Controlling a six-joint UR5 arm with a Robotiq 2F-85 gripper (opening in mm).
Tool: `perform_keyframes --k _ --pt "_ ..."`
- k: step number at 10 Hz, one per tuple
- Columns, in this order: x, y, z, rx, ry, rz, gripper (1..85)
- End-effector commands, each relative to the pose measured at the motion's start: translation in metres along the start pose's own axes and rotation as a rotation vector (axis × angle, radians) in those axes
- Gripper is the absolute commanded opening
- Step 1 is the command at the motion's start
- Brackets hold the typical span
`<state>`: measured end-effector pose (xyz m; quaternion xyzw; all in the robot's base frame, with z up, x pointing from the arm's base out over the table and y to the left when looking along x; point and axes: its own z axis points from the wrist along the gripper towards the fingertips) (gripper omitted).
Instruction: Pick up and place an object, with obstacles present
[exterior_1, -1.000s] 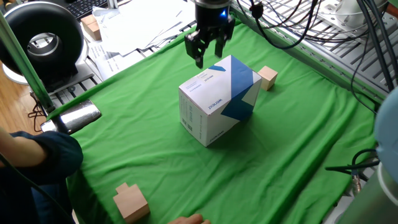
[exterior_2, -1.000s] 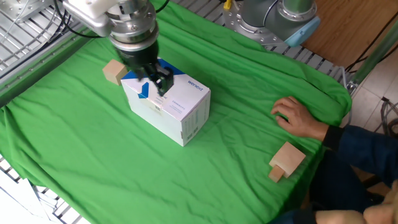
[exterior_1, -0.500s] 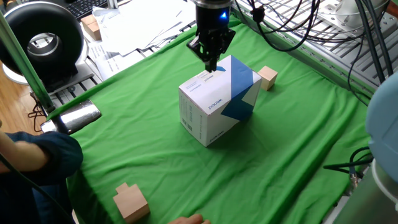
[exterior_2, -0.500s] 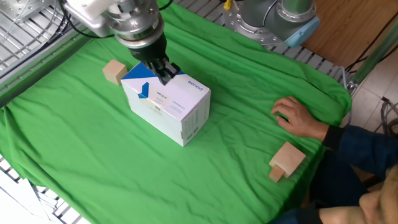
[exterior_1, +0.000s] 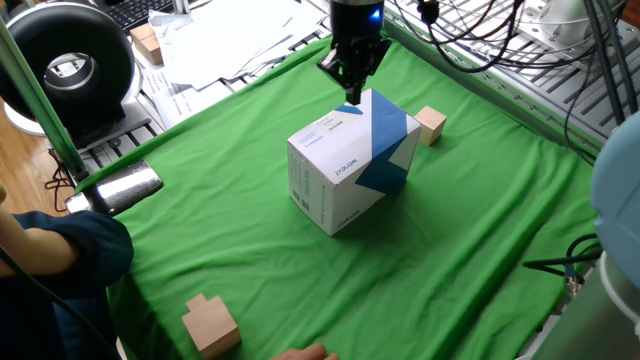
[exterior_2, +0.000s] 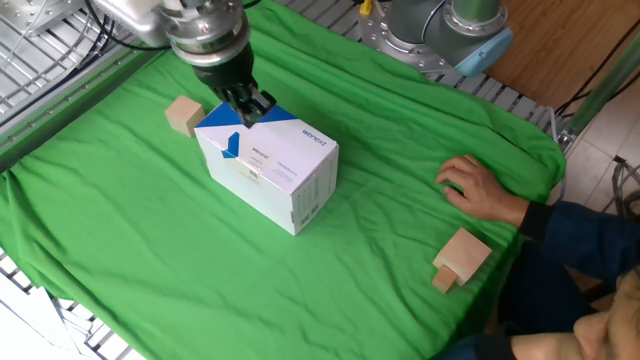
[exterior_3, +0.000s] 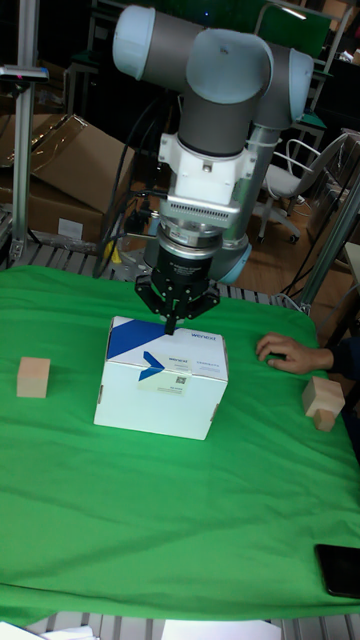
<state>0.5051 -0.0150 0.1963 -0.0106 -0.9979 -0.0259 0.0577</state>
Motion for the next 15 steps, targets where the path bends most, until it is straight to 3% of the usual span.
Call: perform_keyframes --k 1,10,12,13,14,15 --pt "0.0 -0.012 0.0 0.006 -0.029 -0.019 1.3" --pt "-0.006 0.0 -0.015 -0.001 -0.03 -0.043 1.3" --pt "-0.024 -0.007 -0.016 0.028 -0.096 -0.108 1.3" --pt "-0.02 0.002 -0.016 -0.006 -0.085 -0.111 1.3" --pt "-0.016 0.0 -0.015 -0.001 -0.067 -0.071 1.3" --pt "-0.026 -0.005 -0.016 0.019 -0.107 -0.036 1.3"
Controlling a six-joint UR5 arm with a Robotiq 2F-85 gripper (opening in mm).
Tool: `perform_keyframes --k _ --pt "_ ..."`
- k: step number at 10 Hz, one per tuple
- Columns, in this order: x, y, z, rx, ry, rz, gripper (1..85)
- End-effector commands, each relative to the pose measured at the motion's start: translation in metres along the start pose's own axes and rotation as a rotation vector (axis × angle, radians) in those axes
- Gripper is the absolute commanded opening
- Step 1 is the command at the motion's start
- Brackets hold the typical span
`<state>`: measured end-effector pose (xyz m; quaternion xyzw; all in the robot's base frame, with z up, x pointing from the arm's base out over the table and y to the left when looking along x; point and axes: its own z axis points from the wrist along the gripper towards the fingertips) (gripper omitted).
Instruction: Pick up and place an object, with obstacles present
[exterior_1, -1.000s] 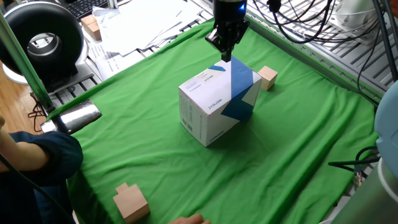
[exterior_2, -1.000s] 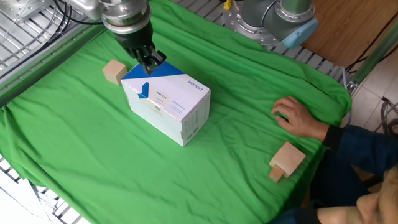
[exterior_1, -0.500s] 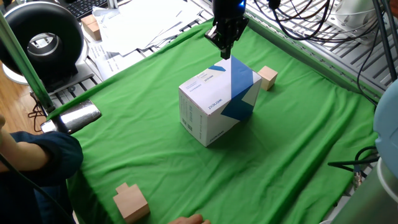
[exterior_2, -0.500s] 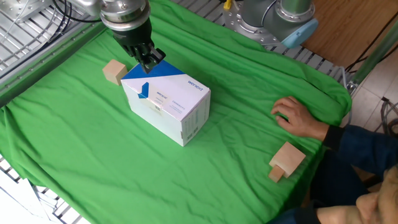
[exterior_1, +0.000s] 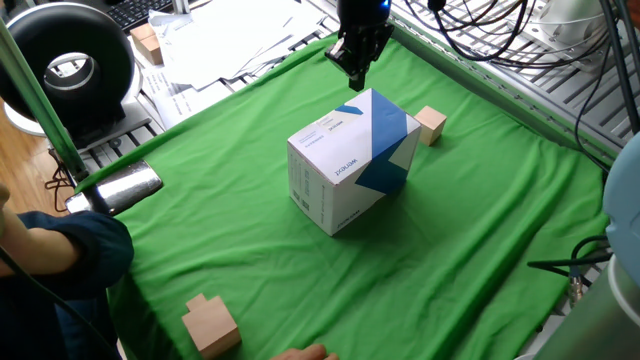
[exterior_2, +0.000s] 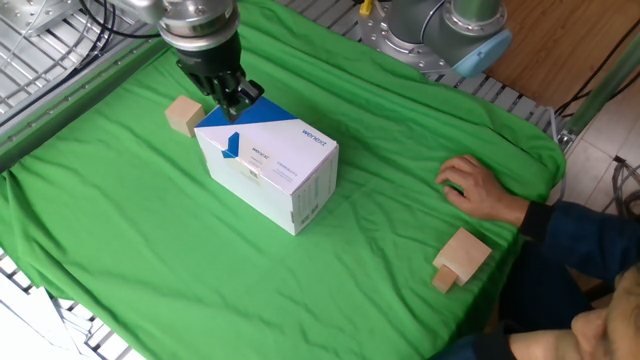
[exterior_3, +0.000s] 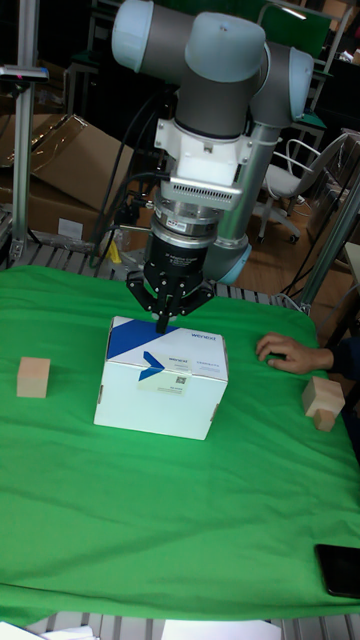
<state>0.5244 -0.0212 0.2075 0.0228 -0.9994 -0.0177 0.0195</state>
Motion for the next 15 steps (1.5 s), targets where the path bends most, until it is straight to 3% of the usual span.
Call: perform_keyframes --k 1,2,3,5,7,8,10,11,12,13,14,15 --pt "-0.025 0.003 -0.003 -0.013 -0.095 0.004 1.3" --pt "-0.025 -0.004 -0.003 0.016 -0.095 -0.015 1.3" --pt "-0.019 -0.016 -0.003 0.062 -0.069 -0.066 1.3" --pt "-0.016 -0.014 -0.003 0.055 -0.058 -0.101 1.3" --pt "-0.02 -0.018 -0.003 0.074 -0.073 -0.109 1.3" --pt "-0.025 -0.036 -0.002 0.102 -0.071 -0.137 1.3" --pt "-0.04 -0.097 0.006 0.175 -0.061 -0.248 1.3" --pt "-0.039 -0.12 0.013 0.176 -0.05 -0.279 1.3" --pt "-0.039 -0.13 0.027 0.14 -0.062 -0.266 2.3" --pt "-0.03 -0.151 0.042 0.148 -0.04 -0.264 6.3" --pt "-0.008 -0.18 0.052 0.196 0.036 -0.318 32.3" --pt "-0.004 -0.193 0.064 0.209 0.036 -0.309 48.0"
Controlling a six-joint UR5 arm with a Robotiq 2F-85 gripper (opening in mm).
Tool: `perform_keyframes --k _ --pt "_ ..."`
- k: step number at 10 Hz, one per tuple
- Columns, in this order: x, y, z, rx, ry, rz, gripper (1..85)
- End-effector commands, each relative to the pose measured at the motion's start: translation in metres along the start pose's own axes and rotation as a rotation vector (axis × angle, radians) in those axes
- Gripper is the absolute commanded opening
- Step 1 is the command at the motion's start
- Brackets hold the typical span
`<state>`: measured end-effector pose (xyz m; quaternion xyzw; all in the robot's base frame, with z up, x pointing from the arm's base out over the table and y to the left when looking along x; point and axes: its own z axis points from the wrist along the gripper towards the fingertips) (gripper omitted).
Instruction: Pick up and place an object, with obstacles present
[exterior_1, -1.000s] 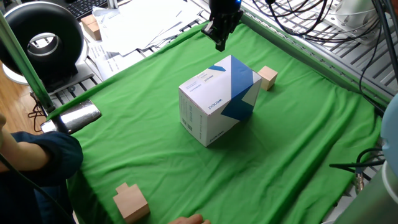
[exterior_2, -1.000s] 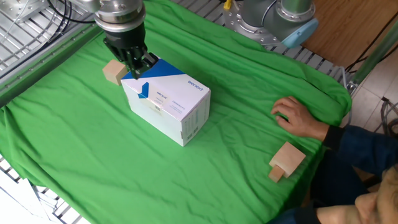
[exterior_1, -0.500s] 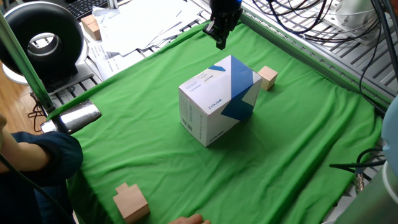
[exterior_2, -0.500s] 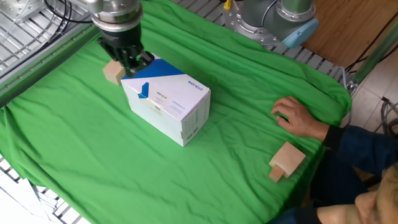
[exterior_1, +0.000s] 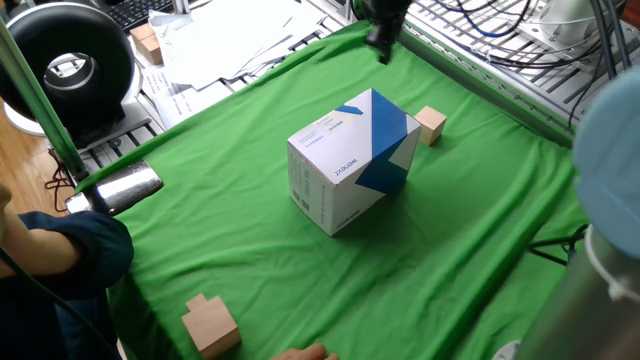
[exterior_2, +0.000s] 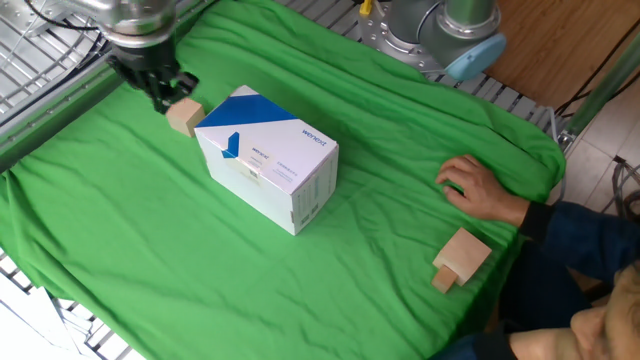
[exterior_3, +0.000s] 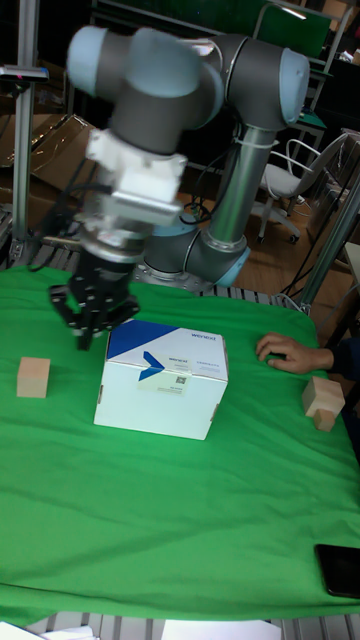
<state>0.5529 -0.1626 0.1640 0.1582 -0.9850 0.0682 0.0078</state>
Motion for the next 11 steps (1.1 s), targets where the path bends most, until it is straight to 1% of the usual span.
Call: perform_keyframes --k 1,2,3,4,5,7,8,10,11 --pt "0.033 -0.026 0.047 -0.035 0.034 0.01 50.3" --pt "0.04 -0.017 0.06 -0.084 0.04 0.054 53.3" --pt "0.046 -0.009 0.07 -0.124 0.044 0.087 54.3" --pt "0.05 -0.003 0.078 -0.151 0.042 0.114 56.7" --pt "0.054 -0.004 0.086 -0.144 0.042 0.126 57.3" --pt "0.06 0.0 0.101 -0.164 0.036 0.138 58.0" --pt "0.064 -0.001 0.107 -0.16 0.044 0.145 58.3" --pt "0.064 -0.01 0.119 -0.125 0.04 0.17 58.3" --pt "0.063 -0.02 0.124 -0.098 0.032 0.167 58.3"
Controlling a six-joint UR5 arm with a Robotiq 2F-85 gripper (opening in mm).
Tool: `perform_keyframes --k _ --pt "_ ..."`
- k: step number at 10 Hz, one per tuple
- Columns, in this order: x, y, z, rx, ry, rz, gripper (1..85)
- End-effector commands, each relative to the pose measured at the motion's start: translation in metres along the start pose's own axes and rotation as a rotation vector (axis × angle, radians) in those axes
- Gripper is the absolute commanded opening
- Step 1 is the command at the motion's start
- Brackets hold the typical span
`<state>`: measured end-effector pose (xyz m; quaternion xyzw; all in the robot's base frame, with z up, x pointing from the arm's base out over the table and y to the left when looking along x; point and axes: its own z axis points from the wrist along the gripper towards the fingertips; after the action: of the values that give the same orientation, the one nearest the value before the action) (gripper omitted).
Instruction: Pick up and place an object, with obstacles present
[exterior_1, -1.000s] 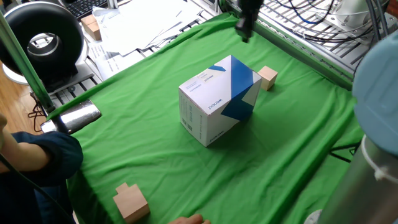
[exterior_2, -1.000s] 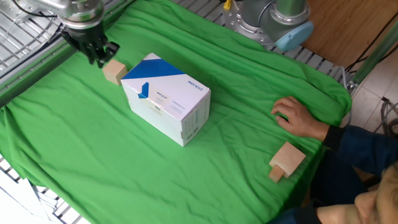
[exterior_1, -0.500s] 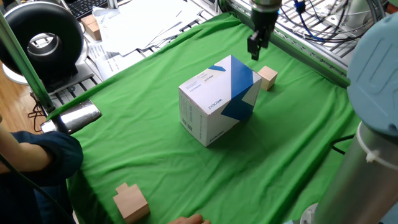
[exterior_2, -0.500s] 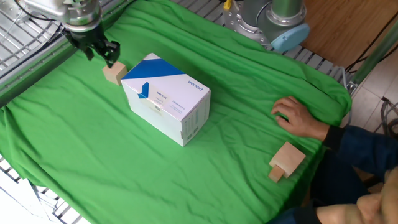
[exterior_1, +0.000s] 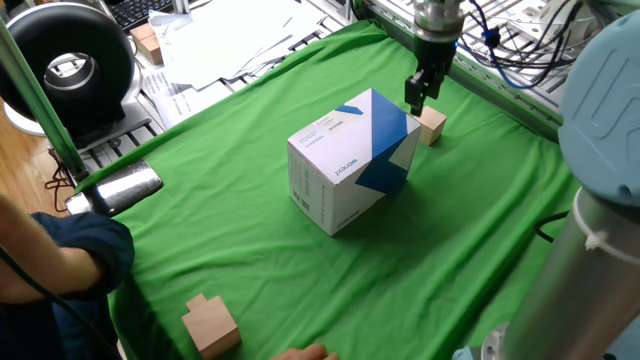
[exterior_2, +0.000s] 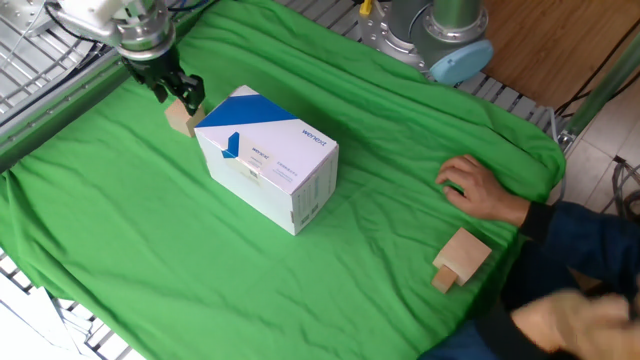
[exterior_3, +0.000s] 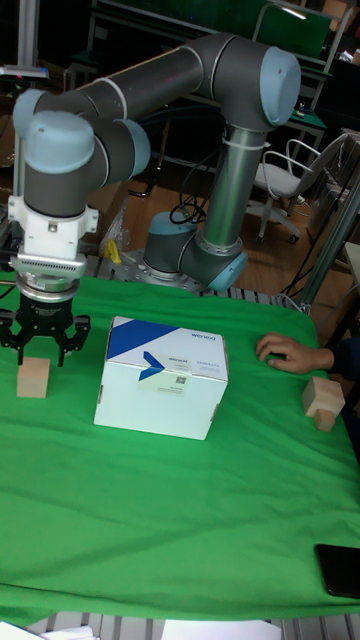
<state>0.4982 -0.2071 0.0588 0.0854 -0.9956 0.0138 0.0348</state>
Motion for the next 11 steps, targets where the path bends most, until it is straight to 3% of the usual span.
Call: perform_keyframes --k 1,8,11 --pt "-0.001 -0.01 0.016 0.014 -0.024 0.028 58.3" --pt "-0.006 0.006 0.031 -0.042 -0.04 0.028 57.3" --pt "-0.006 0.0 0.029 -0.022 -0.042 0.023 40.3"
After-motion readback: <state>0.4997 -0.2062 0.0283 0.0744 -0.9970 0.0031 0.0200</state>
